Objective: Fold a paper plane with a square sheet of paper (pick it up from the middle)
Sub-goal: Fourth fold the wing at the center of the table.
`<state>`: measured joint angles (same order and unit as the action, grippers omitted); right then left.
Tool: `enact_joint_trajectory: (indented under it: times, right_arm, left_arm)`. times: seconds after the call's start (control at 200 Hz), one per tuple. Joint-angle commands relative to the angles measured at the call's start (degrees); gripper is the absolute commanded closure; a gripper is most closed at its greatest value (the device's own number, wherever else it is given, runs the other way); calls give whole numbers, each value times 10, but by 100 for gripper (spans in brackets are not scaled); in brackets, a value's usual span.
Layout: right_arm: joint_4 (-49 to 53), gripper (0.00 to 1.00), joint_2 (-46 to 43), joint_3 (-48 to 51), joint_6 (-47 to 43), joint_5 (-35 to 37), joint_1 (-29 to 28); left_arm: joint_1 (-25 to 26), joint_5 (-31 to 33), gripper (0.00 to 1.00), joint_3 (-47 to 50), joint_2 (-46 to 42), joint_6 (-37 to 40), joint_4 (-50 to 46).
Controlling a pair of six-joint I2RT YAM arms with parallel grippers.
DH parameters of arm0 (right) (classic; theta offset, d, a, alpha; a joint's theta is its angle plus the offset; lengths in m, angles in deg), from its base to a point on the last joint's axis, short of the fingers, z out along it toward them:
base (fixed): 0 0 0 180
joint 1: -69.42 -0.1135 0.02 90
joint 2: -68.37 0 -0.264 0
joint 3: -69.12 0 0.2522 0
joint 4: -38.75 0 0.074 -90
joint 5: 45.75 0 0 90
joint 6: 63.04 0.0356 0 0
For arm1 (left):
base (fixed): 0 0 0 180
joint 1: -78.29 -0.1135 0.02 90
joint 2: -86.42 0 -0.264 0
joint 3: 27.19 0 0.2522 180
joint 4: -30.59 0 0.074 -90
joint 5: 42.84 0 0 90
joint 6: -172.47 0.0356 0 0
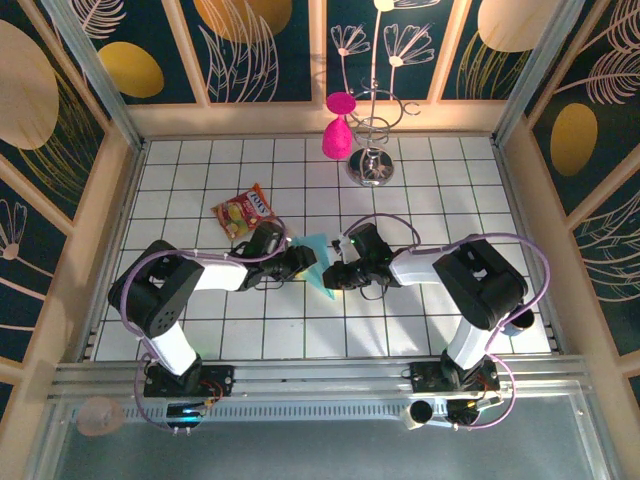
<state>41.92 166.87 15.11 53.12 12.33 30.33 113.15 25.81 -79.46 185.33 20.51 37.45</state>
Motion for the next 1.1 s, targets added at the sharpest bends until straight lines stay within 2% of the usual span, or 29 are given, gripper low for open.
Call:
enact_joint_trajectory:
  times: [0.0,0.09,0.28,0.521,0.621,0.946,1.096]
  right_arm:
    - [-9,78,-33,15,8,8,4]
    - [-13,72,-65,22,15,23,3]
    - [-36,68,-129,58,47,89,3]
    - [-32,65,-120,56,59,158,-24]
    - [-47,66,-101,54,65,153,-30]
    - [-68,79,-68,43,69,120,-34]
    - [-60,80,-58,40,67,110,-35]
  left_arm:
    - [2,56,57,-5,36,22,-107]
    - [2,70,57,-13,46,22,-133]
    - [4,89,57,-25,62,19,-165]
    - [8,113,56,-40,86,20,-204]
    - [10,122,55,-42,94,21,-212]
    - [12,135,54,-49,100,42,-240]
    - [12,132,53,-54,87,46,-243]
